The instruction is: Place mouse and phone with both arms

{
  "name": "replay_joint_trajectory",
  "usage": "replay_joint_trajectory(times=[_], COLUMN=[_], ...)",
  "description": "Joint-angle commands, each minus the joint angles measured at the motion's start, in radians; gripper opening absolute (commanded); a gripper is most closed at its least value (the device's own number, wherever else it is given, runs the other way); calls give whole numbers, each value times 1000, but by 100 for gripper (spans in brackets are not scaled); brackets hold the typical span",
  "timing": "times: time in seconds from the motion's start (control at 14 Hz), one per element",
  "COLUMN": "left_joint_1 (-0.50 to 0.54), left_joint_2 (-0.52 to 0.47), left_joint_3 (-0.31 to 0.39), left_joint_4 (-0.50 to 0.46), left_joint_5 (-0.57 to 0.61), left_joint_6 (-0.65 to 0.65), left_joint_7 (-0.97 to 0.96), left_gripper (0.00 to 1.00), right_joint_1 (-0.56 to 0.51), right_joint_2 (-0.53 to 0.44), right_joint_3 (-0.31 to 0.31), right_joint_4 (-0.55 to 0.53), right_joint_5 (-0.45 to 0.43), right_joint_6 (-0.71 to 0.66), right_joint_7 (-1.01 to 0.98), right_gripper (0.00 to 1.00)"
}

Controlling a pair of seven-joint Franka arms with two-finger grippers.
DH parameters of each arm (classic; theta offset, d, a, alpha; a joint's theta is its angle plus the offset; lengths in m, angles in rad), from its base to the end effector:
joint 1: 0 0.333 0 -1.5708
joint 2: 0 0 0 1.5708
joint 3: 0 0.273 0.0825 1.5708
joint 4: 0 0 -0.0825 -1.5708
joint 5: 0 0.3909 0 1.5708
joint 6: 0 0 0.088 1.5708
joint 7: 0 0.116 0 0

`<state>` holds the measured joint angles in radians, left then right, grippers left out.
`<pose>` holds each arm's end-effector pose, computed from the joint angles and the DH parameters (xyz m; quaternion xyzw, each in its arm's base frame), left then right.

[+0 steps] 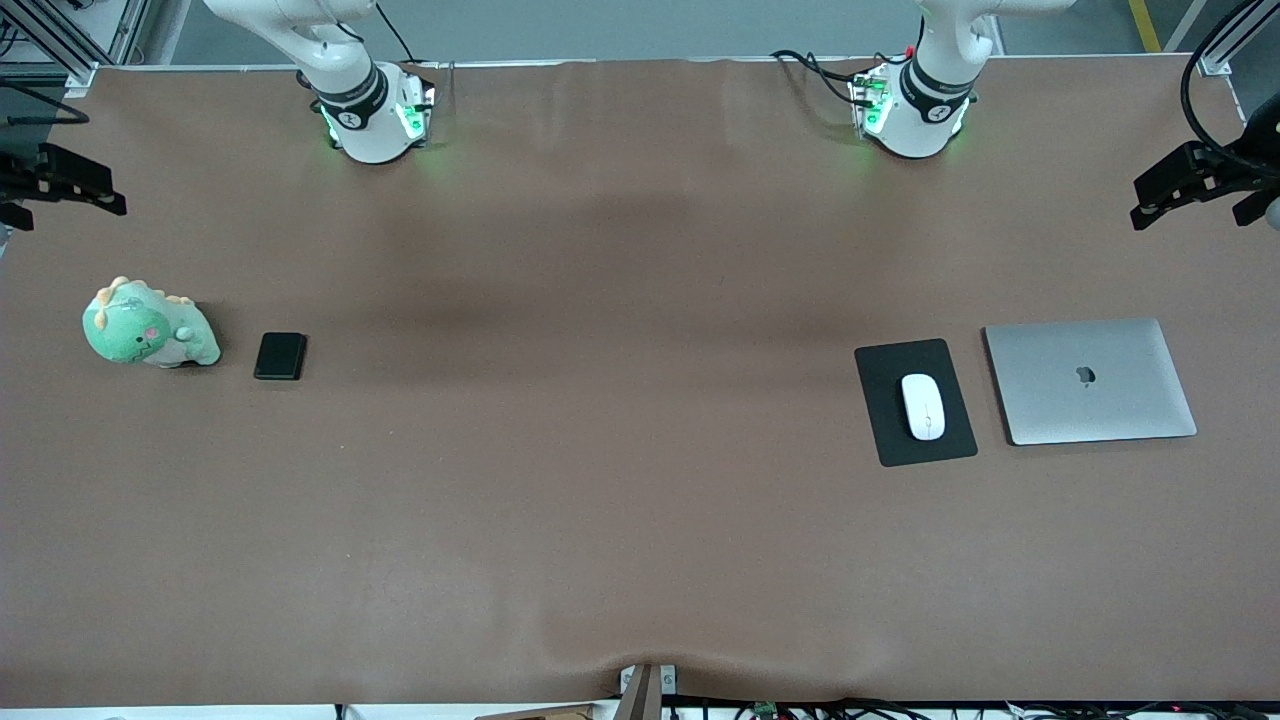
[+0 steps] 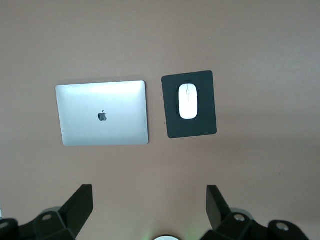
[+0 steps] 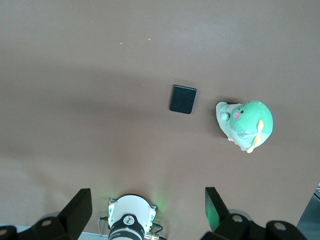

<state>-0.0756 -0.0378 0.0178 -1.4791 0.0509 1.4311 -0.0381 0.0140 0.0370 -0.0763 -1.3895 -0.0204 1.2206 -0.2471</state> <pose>0.5354 -0.0243 0.6245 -0.9997 0.0064 0.0039 0.0251 0.5288 -0.0350 0.6092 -0.9906 -0.0892 0.1032 0.0047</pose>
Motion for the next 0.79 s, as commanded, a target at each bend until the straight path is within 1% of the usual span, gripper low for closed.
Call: replay_joint_trajectory(times=[0.0,0.21,0.43,0.71], left_joint_1=[-1,-3,-3,-4], left_joint_2=[-4,1,1,3], left_joint_3=[2,2,2,2], left_joint_4=[10,10,10,10], left_joint_5=[-19,-19,-17,-17], left_joint_6=[-21,-20,-20,-20], left_joint_7=[21,21,21,21], left_gripper=[100,100,100,100], right_joint_1=[12,18,18,20], right_joint_2=[-72,-109,-112,-111], right_joint_3=[-5,-5,-5,-5], right_joint_4=[-82,-106,-106,-105], right_joint_5=[14,14,14,14], right_joint_6=[37,46,48,46], right_joint_7=[-8,-6,-1,63], right_gripper=[100,100,100,100])
